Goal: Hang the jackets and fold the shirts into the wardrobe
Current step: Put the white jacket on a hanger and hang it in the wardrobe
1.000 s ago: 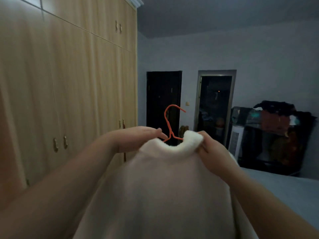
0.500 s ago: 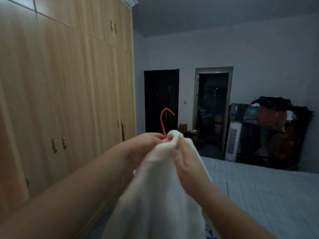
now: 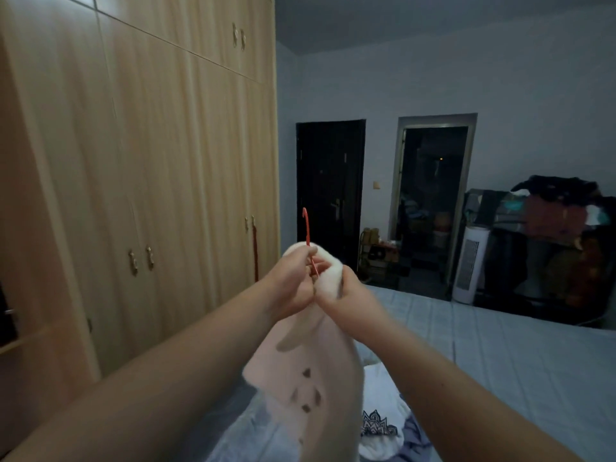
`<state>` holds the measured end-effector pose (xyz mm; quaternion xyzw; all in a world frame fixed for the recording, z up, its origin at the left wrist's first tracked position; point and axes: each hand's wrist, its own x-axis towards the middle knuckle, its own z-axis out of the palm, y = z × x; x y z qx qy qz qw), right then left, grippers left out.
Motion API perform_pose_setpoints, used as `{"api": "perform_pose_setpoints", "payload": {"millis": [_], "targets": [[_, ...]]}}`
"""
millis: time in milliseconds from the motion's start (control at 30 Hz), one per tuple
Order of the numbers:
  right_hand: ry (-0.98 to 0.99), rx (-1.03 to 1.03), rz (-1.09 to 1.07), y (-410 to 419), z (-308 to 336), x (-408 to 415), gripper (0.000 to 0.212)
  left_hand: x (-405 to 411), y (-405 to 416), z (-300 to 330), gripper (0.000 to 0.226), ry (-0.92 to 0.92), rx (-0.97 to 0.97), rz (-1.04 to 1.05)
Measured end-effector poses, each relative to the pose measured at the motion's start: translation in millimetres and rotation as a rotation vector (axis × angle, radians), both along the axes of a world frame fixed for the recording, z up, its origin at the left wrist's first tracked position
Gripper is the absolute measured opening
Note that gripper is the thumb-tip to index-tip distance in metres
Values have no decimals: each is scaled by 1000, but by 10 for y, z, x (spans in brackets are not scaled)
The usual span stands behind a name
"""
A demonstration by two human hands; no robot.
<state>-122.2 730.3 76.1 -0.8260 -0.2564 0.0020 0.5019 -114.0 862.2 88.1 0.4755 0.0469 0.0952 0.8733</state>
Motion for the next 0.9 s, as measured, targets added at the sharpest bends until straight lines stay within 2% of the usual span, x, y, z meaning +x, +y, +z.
{"api": "perform_pose_setpoints", "payload": {"millis": [100, 200, 267, 367, 433, 533, 633, 733, 900], "targets": [[-83, -174, -44, 198, 16, -12, 50, -136, 176, 0, 39, -6, 141, 48], [-234, -475, -154, 498, -31, -36, 43, -358, 420, -16, 29, -16, 227, 68], [-374, -559, -169, 704, -103, -81, 33, -565, 598, -30, 32, -86, 303, 56], [-574, -496, -104, 974, -169, -141, 12, -901, 945, -39, 32, -186, 450, -18], [-679, -481, -55, 1194, -127, -210, 17, -1067, 1234, -57, 29, -136, 513, 36], [-839, -495, 45, 1631, -7, -374, 16, -1358, 1770, -121, 35, -33, 480, 193], [-856, -446, 101, 2198, 83, -569, 21, -1858, 2360, -98, 43, 32, 640, 283], [-899, -385, 176, 2907, 104, -822, 30, -2512, 3046, -139, 42, 173, 749, 558], [-895, -277, 361, 4147, 104, -1486, 30, -3688, 4127, -205, 44, 233, 968, 861]]}}
